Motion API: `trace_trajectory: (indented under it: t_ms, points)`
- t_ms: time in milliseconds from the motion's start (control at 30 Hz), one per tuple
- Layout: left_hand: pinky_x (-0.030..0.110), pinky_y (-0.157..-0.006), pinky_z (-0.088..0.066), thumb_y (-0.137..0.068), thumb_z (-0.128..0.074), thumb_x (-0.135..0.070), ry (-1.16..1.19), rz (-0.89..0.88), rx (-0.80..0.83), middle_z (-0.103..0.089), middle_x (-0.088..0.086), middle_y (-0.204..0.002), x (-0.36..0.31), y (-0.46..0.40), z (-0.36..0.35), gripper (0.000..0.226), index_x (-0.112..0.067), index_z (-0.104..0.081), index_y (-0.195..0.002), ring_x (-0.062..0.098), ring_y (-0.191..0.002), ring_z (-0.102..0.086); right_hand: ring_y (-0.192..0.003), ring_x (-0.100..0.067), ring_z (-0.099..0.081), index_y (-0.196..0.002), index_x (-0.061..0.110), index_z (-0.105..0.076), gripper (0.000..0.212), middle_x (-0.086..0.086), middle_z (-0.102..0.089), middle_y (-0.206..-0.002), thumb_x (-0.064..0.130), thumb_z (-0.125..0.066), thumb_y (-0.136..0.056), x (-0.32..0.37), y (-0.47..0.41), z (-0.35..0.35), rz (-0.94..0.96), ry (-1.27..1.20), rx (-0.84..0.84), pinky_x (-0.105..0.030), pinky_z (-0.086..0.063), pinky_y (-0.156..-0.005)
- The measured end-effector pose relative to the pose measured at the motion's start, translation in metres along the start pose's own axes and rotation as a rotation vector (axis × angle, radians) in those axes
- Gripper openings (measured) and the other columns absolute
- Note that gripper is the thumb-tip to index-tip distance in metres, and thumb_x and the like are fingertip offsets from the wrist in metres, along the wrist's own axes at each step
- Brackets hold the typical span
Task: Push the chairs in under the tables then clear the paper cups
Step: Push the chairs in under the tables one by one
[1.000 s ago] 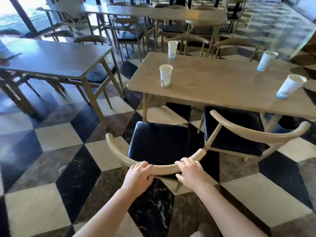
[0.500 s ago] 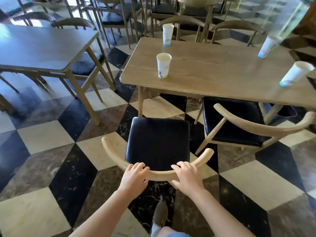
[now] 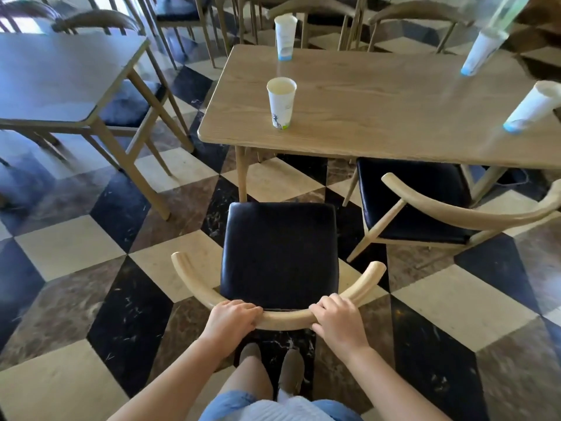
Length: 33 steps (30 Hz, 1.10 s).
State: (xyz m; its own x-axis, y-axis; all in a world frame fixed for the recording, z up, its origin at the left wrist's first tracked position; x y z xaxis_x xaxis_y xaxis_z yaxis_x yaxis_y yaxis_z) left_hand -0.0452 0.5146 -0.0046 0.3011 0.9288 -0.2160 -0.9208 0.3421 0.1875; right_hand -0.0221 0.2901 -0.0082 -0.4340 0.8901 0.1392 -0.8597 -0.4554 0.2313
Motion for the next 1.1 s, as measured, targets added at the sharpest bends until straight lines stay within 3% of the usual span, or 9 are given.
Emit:
trace_trajectory:
  t_ms: [100, 267, 400, 500, 833, 1000, 1100]
  points:
    - [0.016, -0.045, -0.053, -0.044, -0.091, -0.033, -0.042, -0.025, 0.033, -0.071, -0.019, -0.067, 0.008, -0.009, 0.001, 0.035, -0.033, -0.072, -0.074, 0.004, -0.058, -0.066, -0.069, -0.017, -0.065, -0.079, 0.018, -0.073, 0.036, 0.0, -0.07, -0.072, 0.031, -0.093, -0.051, 0.0, -0.005, 0.003, -0.003, -0.004, -0.05, -0.033, -0.059, -0.066]
    - [0.021, -0.05, -0.055, -0.055, -0.087, -0.026, -0.029, -0.01, 0.075, -0.074, -0.016, -0.077, 0.018, -0.03, 0.008, 0.033, -0.032, -0.072, -0.083, 0.01, -0.068, -0.069, -0.063, -0.017, -0.063, -0.072, 0.017, -0.071, 0.035, 0.001, -0.066, -0.065, 0.029, -0.094, -0.048, -0.007, -0.023, 0.01, -0.01, 0.011, -0.073, -0.032, -0.058, -0.059]
    - [0.033, -0.081, -0.053, -0.086, -0.06, -0.026, -0.047, 0.004, 0.17, -0.068, -0.009, -0.113, 0.031, -0.056, 0.011, 0.028, -0.028, -0.061, -0.114, 0.016, -0.104, -0.061, -0.056, -0.017, -0.061, -0.061, 0.017, -0.067, 0.038, 0.001, -0.062, -0.057, 0.03, -0.096, -0.039, -0.009, -0.045, 0.018, -0.026, 0.024, -0.085, -0.03, -0.055, -0.048]
    - [0.034, -0.091, -0.049, -0.09, -0.053, -0.029, -0.087, -0.007, 0.196, -0.063, -0.011, -0.121, 0.039, -0.073, 0.015, 0.03, -0.031, -0.056, -0.12, 0.014, -0.112, -0.056, -0.057, -0.018, -0.061, -0.062, 0.016, -0.067, 0.038, 0.0, -0.062, -0.058, 0.03, -0.096, -0.041, -0.012, -0.059, 0.021, -0.048, 0.028, -0.081, -0.032, -0.056, -0.047]
    - [0.032, -0.094, -0.047, -0.092, -0.052, -0.028, -0.05, -0.033, 0.143, -0.064, -0.011, -0.121, 0.056, -0.133, 0.029, 0.029, -0.029, -0.055, -0.121, 0.012, -0.113, -0.056, -0.06, -0.018, -0.059, -0.065, 0.015, -0.067, 0.037, 0.001, -0.06, -0.061, 0.029, -0.094, -0.044, -0.041, -0.107, 0.033, -0.078, 0.031, -0.05, -0.03, -0.055, -0.048]
    - [0.03, -0.098, -0.044, -0.092, -0.055, -0.027, 0.024, -0.042, 0.133, -0.062, -0.009, -0.124, 0.063, -0.162, 0.034, 0.034, -0.028, -0.054, -0.125, 0.013, -0.115, -0.055, -0.067, -0.019, -0.062, -0.073, 0.015, -0.069, 0.034, 0.0, -0.064, -0.068, 0.027, -0.092, -0.052, -0.056, -0.134, 0.045, -0.085, 0.074, 0.009, -0.032, -0.057, -0.056]
    - [0.027, -0.081, -0.054, -0.077, -0.074, -0.023, 0.087, -0.059, 0.079, -0.072, -0.005, -0.104, 0.062, -0.179, 0.047, 0.033, -0.023, -0.066, -0.109, 0.014, -0.095, -0.067, -0.067, -0.017, -0.062, -0.073, 0.017, -0.068, 0.033, 0.001, -0.064, -0.068, 0.027, -0.092, -0.052, -0.063, -0.152, 0.054, -0.095, 0.093, 0.046, -0.03, -0.057, -0.056]
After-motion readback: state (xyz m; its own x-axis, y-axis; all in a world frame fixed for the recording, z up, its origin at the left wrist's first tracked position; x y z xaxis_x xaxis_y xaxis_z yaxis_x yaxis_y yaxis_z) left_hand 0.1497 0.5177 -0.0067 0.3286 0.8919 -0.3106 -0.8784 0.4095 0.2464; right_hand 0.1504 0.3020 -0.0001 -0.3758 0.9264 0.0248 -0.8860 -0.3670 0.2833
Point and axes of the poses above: each hand's wrist, its own y-axis away from the middle knuckle, its own z-axis out of the back of the hand, x = y × z, the point moved 1 cm from there along -y, towards the middle knuckle
